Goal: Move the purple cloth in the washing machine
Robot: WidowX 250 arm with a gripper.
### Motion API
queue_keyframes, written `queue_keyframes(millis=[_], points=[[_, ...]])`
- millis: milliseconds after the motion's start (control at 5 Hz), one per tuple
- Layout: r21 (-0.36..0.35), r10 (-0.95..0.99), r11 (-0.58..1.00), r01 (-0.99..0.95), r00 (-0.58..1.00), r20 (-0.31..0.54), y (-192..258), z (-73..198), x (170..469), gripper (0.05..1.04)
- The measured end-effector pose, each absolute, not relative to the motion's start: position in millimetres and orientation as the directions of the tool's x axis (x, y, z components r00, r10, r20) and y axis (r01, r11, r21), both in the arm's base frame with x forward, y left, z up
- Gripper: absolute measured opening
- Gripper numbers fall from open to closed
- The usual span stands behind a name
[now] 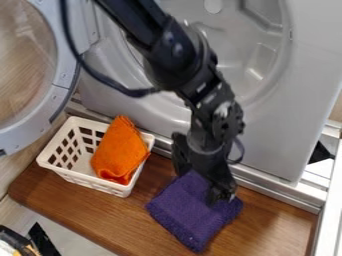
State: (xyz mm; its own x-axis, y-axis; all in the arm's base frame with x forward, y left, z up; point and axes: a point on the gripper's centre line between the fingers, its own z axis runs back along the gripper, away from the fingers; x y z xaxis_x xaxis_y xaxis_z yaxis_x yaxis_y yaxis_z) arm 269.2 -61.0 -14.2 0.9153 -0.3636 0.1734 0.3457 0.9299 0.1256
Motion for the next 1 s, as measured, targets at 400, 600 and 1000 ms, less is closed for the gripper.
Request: queue_keyframes(millis=[400, 600, 1000], points=[[0.048, -0.378, 0.925, 0.376, 0.91, 0.171, -72, -42, 273, 1.001], [0.038, -0.364, 0.931, 0.363, 0.918, 0.157, -67, -54, 272, 1.001], [0.031, -0.328, 0.945, 0.327, 0.934, 0.139, -62, -65, 271, 0.945]])
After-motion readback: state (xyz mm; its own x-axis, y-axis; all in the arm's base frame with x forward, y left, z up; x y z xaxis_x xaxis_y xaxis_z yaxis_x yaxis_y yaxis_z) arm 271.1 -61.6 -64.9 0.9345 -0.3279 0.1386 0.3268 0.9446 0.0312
